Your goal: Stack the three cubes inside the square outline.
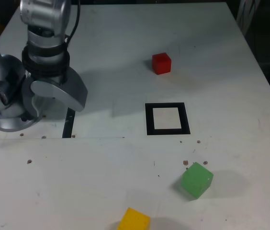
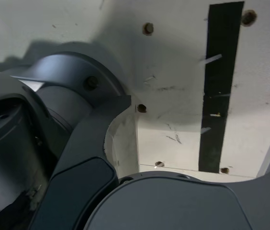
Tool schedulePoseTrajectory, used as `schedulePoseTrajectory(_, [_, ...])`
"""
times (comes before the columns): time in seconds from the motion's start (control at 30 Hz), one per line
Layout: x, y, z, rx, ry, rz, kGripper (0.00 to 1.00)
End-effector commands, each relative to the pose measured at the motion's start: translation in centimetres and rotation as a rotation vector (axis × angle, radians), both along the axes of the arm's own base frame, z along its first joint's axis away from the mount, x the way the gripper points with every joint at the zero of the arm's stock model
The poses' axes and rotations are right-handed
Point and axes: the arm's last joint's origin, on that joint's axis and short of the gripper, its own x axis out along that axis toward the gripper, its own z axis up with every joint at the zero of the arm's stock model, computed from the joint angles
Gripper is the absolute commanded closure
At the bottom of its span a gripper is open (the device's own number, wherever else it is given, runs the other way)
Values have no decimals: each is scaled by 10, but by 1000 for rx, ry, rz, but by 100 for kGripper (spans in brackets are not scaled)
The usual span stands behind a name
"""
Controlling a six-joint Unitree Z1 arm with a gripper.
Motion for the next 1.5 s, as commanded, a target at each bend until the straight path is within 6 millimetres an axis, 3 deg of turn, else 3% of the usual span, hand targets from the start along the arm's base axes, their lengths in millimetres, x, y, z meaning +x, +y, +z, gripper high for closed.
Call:
schedulePoseTrajectory(0.0, [2, 0, 0, 3, 10, 3, 1])
schedulePoseTrajectory(0.37, [11, -1, 13, 2, 1, 6, 3])
schedulePoseTrajectory(0.7, [58, -2, 74, 76, -123, -18, 3])
schedulePoseTrajectory(0.87, [85, 12, 107, 98, -173, 30, 3])
schedulePoseTrajectory(1.03, [120, 33, 127, 125, -152, 69, 4])
schedulePoseTrajectory(1.27, [183, 72, 122, 135, -123, 113, 6])
schedulePoseTrajectory(1.47, [215, 107, 102, 134, -102, 182, 6])
